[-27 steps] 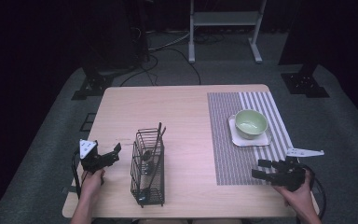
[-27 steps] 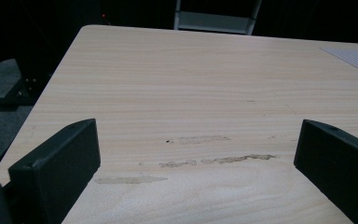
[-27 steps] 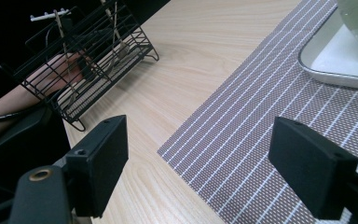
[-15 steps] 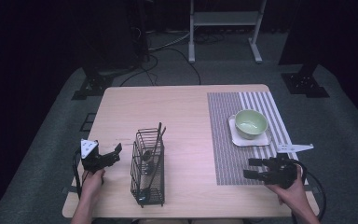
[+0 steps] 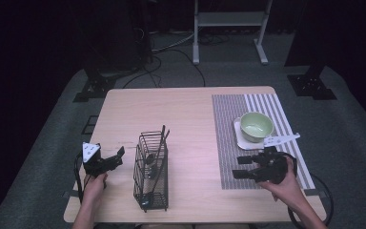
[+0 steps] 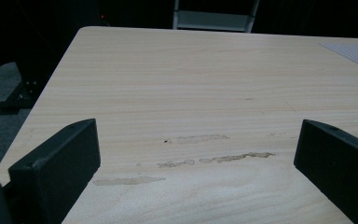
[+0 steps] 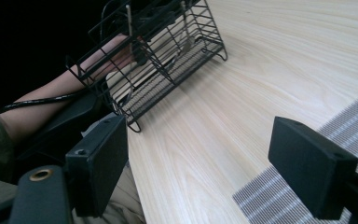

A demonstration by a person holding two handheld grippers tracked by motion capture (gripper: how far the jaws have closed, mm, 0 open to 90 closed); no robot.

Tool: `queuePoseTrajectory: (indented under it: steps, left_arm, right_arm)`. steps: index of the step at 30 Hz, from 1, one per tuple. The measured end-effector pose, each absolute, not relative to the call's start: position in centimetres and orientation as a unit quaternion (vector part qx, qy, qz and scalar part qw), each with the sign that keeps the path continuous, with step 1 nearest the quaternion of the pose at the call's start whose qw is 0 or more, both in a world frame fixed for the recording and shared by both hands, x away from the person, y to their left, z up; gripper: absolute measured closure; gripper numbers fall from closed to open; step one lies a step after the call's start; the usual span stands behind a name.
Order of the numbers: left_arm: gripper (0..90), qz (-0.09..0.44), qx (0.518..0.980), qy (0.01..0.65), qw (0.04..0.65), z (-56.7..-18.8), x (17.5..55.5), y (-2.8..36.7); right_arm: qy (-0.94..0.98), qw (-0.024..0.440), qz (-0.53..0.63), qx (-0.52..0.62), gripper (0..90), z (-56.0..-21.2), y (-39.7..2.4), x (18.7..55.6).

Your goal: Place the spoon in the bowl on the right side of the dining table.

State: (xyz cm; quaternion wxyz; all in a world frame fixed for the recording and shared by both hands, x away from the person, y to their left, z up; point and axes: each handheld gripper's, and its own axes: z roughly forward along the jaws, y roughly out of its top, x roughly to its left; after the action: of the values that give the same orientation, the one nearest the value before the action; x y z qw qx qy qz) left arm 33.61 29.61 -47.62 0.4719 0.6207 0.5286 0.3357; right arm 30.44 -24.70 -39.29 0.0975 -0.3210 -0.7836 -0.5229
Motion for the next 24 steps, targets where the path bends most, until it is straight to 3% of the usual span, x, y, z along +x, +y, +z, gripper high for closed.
queuePoseTrajectory:
  steps: [24]
  left_arm:
    - [0.0,0.34,0.629,0.521,0.467,-47.6,33.6,29.4]
  right_arm:
    - [-0.834,0.138,-0.474,-0.247,22.2,-34.8,-13.6,32.0]
